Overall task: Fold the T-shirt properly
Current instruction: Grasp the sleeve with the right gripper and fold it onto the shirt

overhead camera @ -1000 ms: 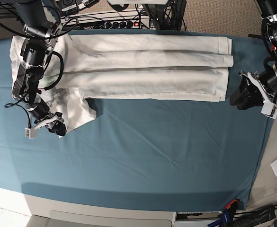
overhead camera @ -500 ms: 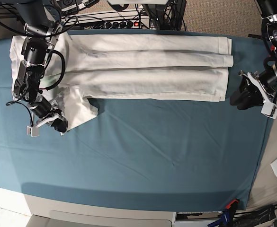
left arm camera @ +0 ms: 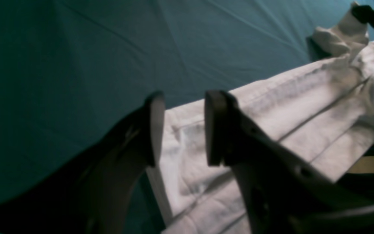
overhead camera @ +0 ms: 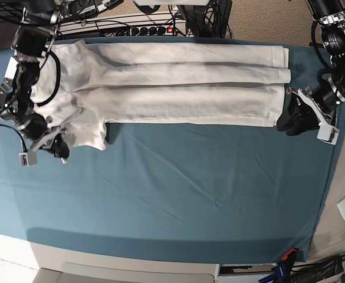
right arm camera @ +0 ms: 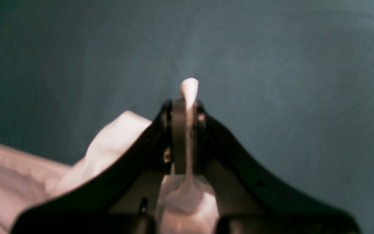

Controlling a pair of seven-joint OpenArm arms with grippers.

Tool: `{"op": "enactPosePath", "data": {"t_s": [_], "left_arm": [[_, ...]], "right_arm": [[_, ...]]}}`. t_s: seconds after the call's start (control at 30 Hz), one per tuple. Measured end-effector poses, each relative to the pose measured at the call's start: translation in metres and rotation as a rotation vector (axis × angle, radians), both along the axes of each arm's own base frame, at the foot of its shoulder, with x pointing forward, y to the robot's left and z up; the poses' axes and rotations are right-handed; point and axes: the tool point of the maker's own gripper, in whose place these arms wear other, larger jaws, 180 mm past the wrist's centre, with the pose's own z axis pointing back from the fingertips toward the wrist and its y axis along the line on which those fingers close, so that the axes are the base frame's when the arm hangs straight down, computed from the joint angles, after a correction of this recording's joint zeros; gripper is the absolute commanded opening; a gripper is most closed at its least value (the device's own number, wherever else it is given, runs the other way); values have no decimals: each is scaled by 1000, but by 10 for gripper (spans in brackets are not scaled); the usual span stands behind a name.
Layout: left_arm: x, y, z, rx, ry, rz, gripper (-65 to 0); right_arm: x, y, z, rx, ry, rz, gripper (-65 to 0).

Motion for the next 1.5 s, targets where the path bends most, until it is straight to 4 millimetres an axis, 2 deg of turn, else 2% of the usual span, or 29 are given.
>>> {"op": "enactPosePath", "data": {"t_s": [0.33,0.5,0.8,1.23,1.43,1.47,1.5], "left_arm": [[-6,4,-11,37,34,6,-431],[-14,4,-17,37,58,5,-431],[-14,4,-17,37,58,5,-431],[-14,4,-17,37,58,5,-431],[-13,4,-17,34,61,11,-431],[-13,4,-17,34,61,11,-431],[-13,4,-17,34,61,11,-431]], "right_arm": [[-43,33,24,-119,-53,128,-650],[-71,49,25,-163,-40,186,-650],[-121,75,23,-212,8,279,-650],[-164,78,-2,-201,130,302,-650],[-168,78,-5,-198,143,303,-650],[-168,79,-5,-194,142,301,-628],[-169,80,-5,-188,142,297,-578]]}}
